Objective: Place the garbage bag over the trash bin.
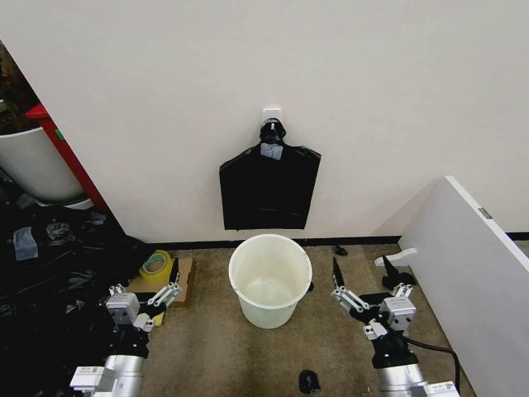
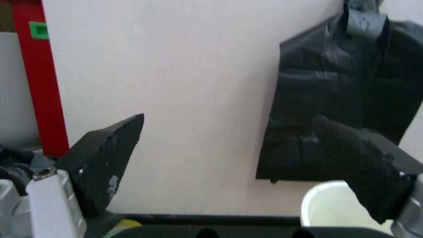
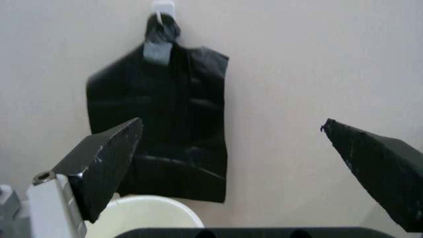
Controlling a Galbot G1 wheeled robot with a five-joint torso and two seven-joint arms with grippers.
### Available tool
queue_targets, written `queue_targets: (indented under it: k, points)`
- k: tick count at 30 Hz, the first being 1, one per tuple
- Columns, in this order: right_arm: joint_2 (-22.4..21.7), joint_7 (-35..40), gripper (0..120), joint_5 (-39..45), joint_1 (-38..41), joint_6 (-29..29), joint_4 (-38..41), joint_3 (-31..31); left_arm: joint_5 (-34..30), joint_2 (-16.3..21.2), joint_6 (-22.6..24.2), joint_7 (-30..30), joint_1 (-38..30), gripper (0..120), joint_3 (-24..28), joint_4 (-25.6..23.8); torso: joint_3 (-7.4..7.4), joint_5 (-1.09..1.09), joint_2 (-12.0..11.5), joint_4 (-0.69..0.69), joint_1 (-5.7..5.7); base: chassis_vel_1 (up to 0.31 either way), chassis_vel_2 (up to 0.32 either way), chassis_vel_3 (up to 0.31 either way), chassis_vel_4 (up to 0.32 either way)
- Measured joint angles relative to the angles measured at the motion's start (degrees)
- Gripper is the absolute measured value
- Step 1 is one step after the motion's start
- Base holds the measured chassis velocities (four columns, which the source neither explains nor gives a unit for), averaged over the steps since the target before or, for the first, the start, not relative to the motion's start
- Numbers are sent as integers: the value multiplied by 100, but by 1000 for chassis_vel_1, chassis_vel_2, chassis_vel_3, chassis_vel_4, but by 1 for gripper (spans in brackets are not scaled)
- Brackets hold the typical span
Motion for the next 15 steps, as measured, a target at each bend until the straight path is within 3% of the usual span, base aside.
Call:
queue_targets:
  k: [6,15]
  points:
    - [-310,105,100,196,184,10,-342,-79,265,-108,-26,-10,53,100,45,-5,0,1,0,0,0,0,0,0,0]
    - [-258,242,100,172,433,-103,-680,-173,465,-323,-41,-24,-21,100,56,175,0,0,0,-1,0,0,0,0,0]
